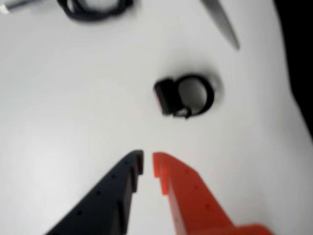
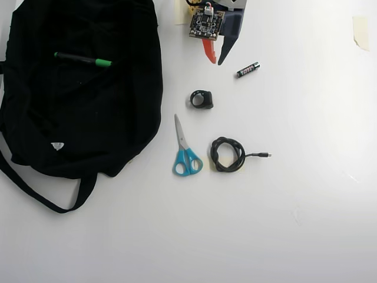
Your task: Put the green marker into the black bag
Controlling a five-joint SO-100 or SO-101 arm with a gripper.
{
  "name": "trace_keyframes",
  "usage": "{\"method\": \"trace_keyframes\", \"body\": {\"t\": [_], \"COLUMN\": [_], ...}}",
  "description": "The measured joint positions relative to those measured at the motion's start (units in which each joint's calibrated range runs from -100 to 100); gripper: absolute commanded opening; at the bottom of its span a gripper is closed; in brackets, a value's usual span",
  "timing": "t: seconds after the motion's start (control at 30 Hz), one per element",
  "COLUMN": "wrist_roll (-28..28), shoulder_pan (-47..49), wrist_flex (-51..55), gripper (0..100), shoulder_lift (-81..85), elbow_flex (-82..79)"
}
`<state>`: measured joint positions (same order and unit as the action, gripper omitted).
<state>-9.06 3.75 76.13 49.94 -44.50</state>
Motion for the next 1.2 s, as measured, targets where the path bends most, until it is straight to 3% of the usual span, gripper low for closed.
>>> {"method": "trace_keyframes", "body": {"t": [0.43,1.2], "wrist_roll": [2.1,5.2], "shoulder_pan": [7.9,5.3], "wrist_flex": [0.0,0.0], "gripper": [2,2], "shoulder_lift": [18.2,47.1], "elbow_flex": [-17.1,-39.5]}}
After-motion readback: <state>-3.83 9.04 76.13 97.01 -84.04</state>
